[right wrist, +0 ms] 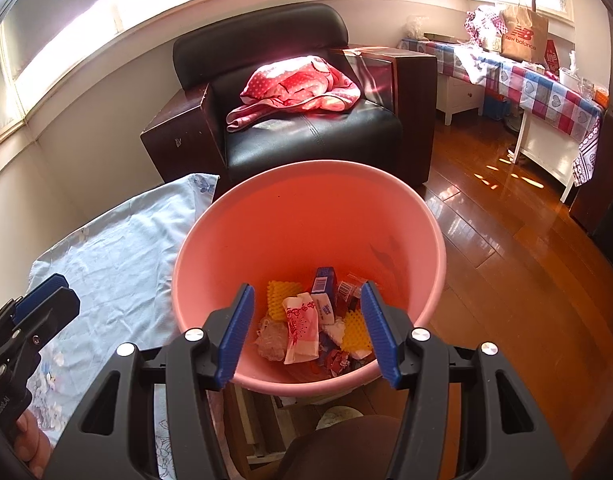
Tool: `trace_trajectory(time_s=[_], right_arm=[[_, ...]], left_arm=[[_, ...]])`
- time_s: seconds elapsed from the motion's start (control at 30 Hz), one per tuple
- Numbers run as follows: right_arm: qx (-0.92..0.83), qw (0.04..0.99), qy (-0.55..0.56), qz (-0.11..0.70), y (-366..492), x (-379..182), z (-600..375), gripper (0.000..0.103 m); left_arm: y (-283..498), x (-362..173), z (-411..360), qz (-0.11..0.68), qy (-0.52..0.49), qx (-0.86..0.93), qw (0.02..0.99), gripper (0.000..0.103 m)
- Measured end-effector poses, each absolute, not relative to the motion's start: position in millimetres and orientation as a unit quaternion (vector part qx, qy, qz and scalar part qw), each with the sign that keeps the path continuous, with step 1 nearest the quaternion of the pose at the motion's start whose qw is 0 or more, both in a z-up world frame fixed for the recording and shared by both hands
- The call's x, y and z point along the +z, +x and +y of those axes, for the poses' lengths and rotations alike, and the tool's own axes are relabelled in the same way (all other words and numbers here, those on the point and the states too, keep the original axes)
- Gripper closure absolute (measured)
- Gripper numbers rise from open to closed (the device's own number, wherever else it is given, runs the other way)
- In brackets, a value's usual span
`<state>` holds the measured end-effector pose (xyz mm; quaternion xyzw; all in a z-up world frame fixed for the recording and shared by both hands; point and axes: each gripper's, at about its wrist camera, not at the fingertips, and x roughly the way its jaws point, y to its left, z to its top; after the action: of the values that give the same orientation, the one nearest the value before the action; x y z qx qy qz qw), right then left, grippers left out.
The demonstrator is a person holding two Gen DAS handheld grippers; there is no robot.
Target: Collect trash
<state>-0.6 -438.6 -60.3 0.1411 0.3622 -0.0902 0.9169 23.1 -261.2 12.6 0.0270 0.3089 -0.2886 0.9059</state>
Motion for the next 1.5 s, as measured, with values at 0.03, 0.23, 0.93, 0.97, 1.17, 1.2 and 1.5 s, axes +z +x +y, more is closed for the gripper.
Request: trace_trajectory(time_s=[0.03,0.23,0.93,0.97,1.17,1.2,1.5], right_arm=[[-0.090,0.918,0.137,0.360,-2.9,-58.9,-435.4,0.047],[-0.079,0.925,0.120,0.351,-13.0,-50.5,-418.8,0.047],[-0.065,0.941,0.082,0.323,-40.0,-35.3,-365.7,0.047],[-0.065,0.941,0.082,0.322,-41.2,-34.8,-364.3,0.047],[-0.069,0.947,0.080,0.304,-53.0,-33.5,-353.3,0.047],[-0.070,0.947,0.079,0.302,-54.4,-33.3,-351.1,0.047],[-0.084,0.951,0.071,0.290,-63.7,-33.7,-335.8,0.047]], left_arm=[[21.9,13.4,-259.7,0.309,0.026,-0.288,0.906,0.059],[13.7,17.9,-250.5,0.305,0.022,-0.285,0.908,0.055],[1.8,23.7,-220.9,0.302,0.006,-0.255,0.918,0.048],[1.3,23.7,-219.8,0.302,0.005,-0.254,0.919,0.047],[-0.7,22.3,-212.6,0.303,0.000,-0.251,0.919,0.047],[-1.4,22.0,-212.0,0.303,-0.001,-0.251,0.919,0.047],[-6.6,21.2,-204.3,0.303,-0.008,-0.244,0.921,0.047]])
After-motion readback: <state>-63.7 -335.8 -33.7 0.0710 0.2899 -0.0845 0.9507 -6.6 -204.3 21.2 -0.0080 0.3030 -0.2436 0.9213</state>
